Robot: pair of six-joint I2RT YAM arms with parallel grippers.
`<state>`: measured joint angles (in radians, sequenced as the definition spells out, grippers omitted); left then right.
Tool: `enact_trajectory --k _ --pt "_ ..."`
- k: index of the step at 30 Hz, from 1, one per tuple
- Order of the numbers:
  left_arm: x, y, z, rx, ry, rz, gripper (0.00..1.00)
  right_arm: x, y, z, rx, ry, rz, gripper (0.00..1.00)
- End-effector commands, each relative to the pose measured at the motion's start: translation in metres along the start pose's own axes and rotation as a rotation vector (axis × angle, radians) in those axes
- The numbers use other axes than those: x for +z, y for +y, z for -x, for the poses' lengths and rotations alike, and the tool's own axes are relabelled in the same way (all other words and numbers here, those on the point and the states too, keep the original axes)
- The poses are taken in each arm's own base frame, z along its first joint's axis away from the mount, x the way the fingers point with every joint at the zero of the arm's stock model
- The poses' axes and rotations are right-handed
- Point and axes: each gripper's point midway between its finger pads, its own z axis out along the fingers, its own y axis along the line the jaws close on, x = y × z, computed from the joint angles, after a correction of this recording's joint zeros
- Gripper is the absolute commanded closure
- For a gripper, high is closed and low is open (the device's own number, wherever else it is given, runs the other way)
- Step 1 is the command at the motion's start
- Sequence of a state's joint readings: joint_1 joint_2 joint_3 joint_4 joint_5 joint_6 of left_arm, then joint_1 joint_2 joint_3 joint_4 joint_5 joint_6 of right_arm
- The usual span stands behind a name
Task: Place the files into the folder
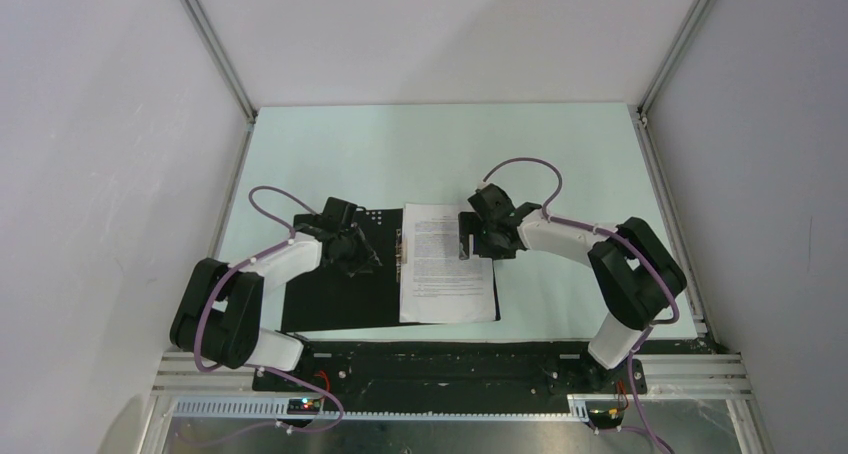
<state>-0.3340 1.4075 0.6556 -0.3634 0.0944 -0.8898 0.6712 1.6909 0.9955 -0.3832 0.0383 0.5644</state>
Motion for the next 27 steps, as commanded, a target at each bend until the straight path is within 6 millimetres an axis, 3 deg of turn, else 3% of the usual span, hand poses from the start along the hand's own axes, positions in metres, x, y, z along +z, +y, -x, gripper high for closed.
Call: enact_trajectory --k 1,15,19,27 --pt "0.003 0.003 0.000 0.004 0.013 0.017 0.64 -0.003 0.021 0.012 -0.018 -0.033 0.046 0.16" --pt "0.004 0.004 0.001 0.004 0.010 0.021 0.64 -0.024 0.003 0.017 0.064 -0.051 0.030 0.12" --pt "0.004 0.004 0.001 0.005 0.011 0.020 0.64 -0.031 0.000 0.009 0.103 -0.055 0.048 0.12" --pt "0.004 0.002 0.001 0.005 0.012 0.016 0.64 -0.034 -0.001 -0.025 0.116 -0.025 0.059 0.12"
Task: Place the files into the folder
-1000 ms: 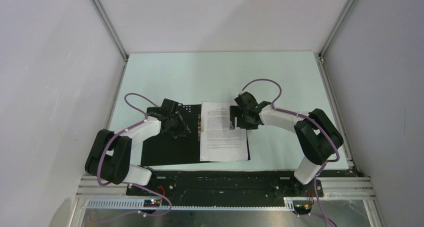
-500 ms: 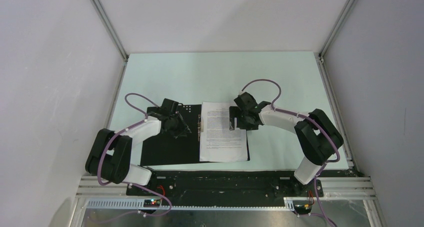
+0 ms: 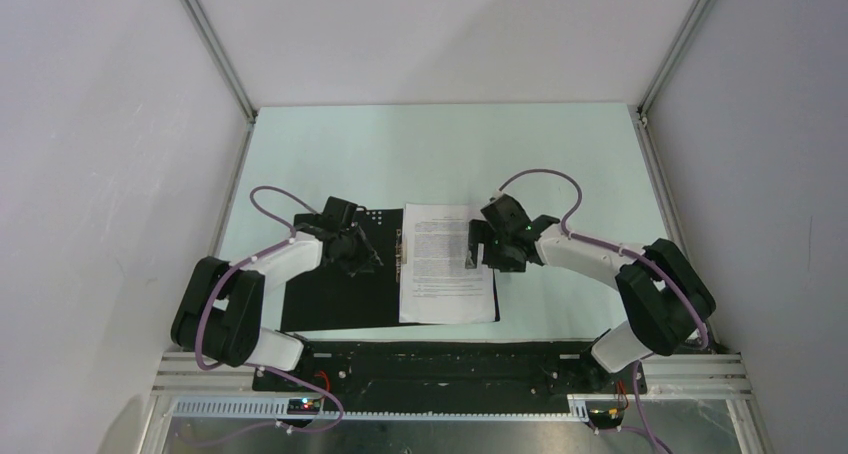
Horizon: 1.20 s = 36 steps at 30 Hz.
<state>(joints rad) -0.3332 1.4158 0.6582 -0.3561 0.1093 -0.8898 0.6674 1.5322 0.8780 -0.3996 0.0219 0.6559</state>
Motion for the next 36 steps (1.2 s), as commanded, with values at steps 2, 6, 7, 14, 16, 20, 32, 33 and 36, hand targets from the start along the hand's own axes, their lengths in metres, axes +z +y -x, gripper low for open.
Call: enact_trajectory --k 2,6,7,14,16,20,32,33,36 --pt "0.003 0.004 0.003 0.003 0.002 0.026 0.64 -0.006 0.010 -0.014 0.018 -0.005 0.044 0.12" --pt "0.003 0.002 0.003 0.006 0.003 0.024 0.64 -0.002 0.016 -0.021 0.013 0.007 0.053 0.12" --pt "0.003 0.003 0.003 0.006 0.005 0.025 0.64 -0.002 0.018 -0.022 0.012 0.009 0.055 0.12" --pt "0.004 0.004 0.003 0.006 0.006 0.029 0.64 0.001 0.019 -0.023 0.013 0.007 0.052 0.12" --pt "0.004 0.004 0.003 0.007 0.006 0.029 0.64 0.003 0.017 -0.025 0.013 0.015 0.044 0.12" --pt "0.004 0.004 0.003 0.007 0.006 0.030 0.64 0.006 0.013 -0.026 0.013 0.017 0.022 0.12" --pt "0.005 0.005 0.003 0.007 0.007 0.032 0.65 0.015 0.011 -0.029 0.012 0.033 0.013 0.12" --pt "0.005 0.004 0.004 0.008 0.007 0.031 0.65 0.015 0.011 -0.029 0.010 0.030 0.014 0.12" --pt "0.005 0.004 0.004 0.008 0.006 0.030 0.65 0.017 0.009 -0.027 0.003 0.027 0.009 0.12"
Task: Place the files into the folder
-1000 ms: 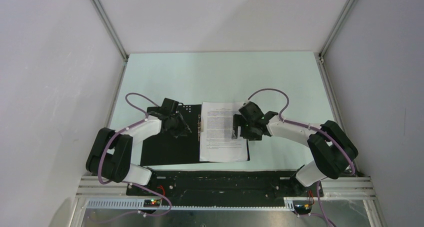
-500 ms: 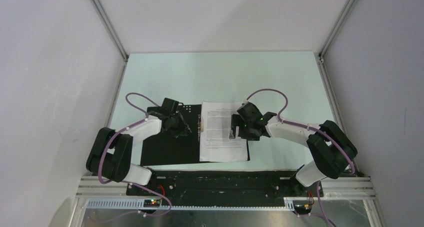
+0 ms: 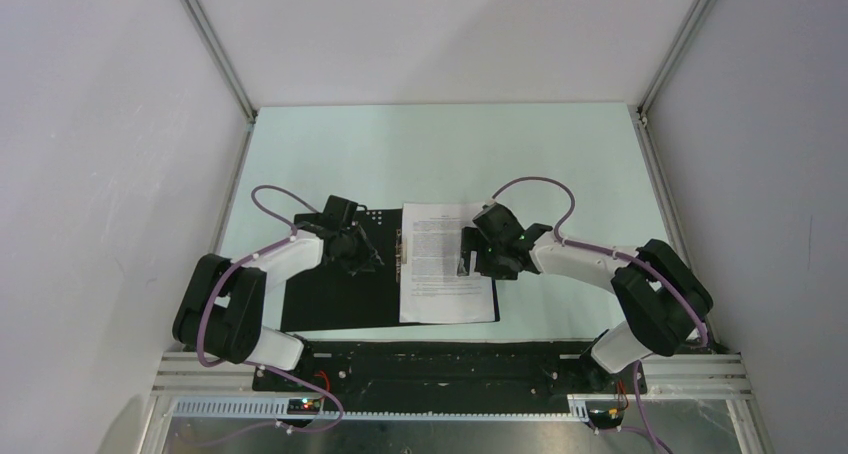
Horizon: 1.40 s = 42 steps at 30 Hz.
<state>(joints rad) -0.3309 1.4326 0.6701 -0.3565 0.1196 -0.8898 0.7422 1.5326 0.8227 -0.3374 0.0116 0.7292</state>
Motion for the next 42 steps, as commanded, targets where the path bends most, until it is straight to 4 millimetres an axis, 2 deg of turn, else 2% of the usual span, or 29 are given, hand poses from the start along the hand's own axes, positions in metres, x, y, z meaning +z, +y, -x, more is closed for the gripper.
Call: enact_trajectory --k 1,10,31,37,42 --pt "0.003 0.006 0.004 0.012 -0.005 0.031 0.65 0.011 -0.008 0.000 -0.010 0.000 -0.036 0.12" --pt "0.004 0.006 0.005 0.013 -0.002 0.033 0.65 0.010 -0.005 0.000 -0.046 -0.012 -0.029 0.12" --pt "0.005 -0.002 0.010 0.015 -0.005 0.024 0.65 0.016 -0.019 0.004 -0.075 -0.019 -0.076 0.12" --pt "0.005 -0.001 0.010 0.013 -0.007 0.027 0.64 0.011 -0.025 0.004 -0.080 -0.016 -0.096 0.11" --pt "0.004 -0.001 0.011 0.013 -0.010 0.026 0.64 0.001 -0.029 0.011 -0.074 -0.032 -0.095 0.09"
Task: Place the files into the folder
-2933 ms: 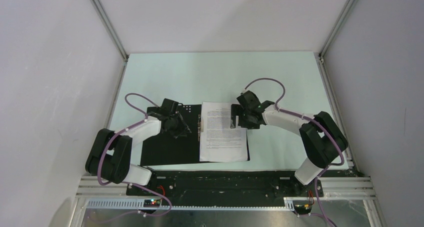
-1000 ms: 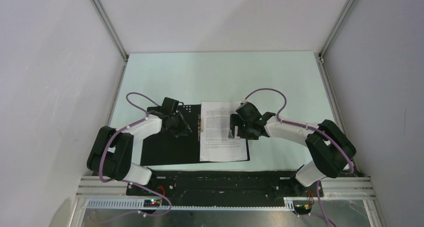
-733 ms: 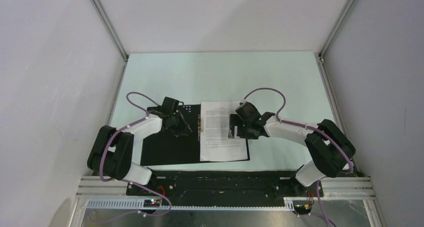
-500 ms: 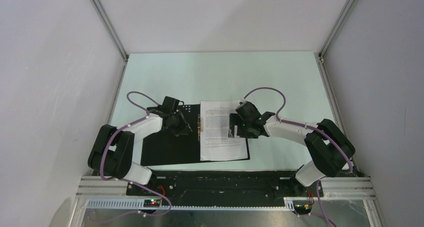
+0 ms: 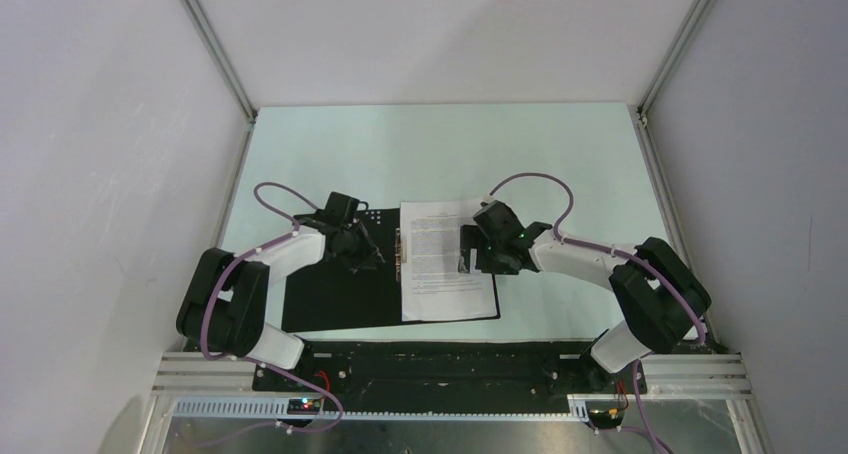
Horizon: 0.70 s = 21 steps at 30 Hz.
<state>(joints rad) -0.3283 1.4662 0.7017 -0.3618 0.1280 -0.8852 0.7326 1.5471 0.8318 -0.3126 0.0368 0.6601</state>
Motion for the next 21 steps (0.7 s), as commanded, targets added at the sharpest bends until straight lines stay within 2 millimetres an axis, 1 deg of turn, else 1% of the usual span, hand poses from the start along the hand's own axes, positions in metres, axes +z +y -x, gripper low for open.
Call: enact_trajectory --k 1,6,7,9,11,12,13,14,15,16,17,18,19,20,21 --pt "0.002 0.003 0.007 0.011 -0.020 0.026 0.64 -0.004 -0.027 0.002 -0.011 0.004 -0.082 0.08" --pt "0.002 0.003 0.008 0.012 -0.020 0.023 0.64 -0.013 -0.029 0.018 0.007 -0.032 -0.047 0.07" --pt "0.002 0.003 0.008 0.012 -0.019 0.023 0.64 -0.014 -0.030 0.023 0.012 -0.043 -0.044 0.07" --pt "0.002 0.002 0.008 0.015 -0.020 0.022 0.64 -0.013 -0.027 0.036 0.003 -0.067 -0.034 0.07" --pt "0.002 0.003 0.008 0.017 -0.017 0.025 0.64 -0.013 -0.011 0.066 -0.024 -0.127 -0.014 0.09" --pt "0.002 0.003 0.007 0.018 -0.016 0.024 0.64 -0.011 -0.010 0.075 -0.042 -0.145 -0.021 0.11" --pt "0.003 0.003 0.007 0.019 -0.012 0.025 0.64 -0.007 -0.001 0.092 -0.049 -0.163 -0.019 0.12" --pt "0.003 0.004 0.006 0.021 -0.009 0.026 0.64 -0.005 0.000 0.102 -0.064 -0.180 -0.028 0.14" --pt "0.003 0.004 0.007 0.021 -0.010 0.027 0.64 0.000 0.007 0.118 -0.071 -0.201 -0.028 0.15" --pt "0.003 0.004 0.007 0.021 -0.011 0.028 0.64 0.009 0.004 0.124 -0.083 -0.205 -0.050 0.19" --pt "0.004 0.005 0.006 0.020 -0.011 0.030 0.64 0.008 0.012 0.142 -0.084 -0.241 -0.043 0.21" --pt "0.004 0.005 0.007 0.018 -0.011 0.030 0.64 0.019 0.008 0.145 -0.090 -0.230 -0.060 0.26" --pt "0.004 0.005 0.006 0.018 -0.011 0.030 0.64 0.018 0.016 0.161 -0.091 -0.259 -0.047 0.28" --pt "0.004 0.004 0.007 0.017 -0.010 0.030 0.64 0.031 0.013 0.161 -0.099 -0.238 -0.062 0.34" --pt "0.004 0.004 0.007 0.015 -0.009 0.030 0.64 0.031 0.021 0.175 -0.099 -0.261 -0.051 0.38"
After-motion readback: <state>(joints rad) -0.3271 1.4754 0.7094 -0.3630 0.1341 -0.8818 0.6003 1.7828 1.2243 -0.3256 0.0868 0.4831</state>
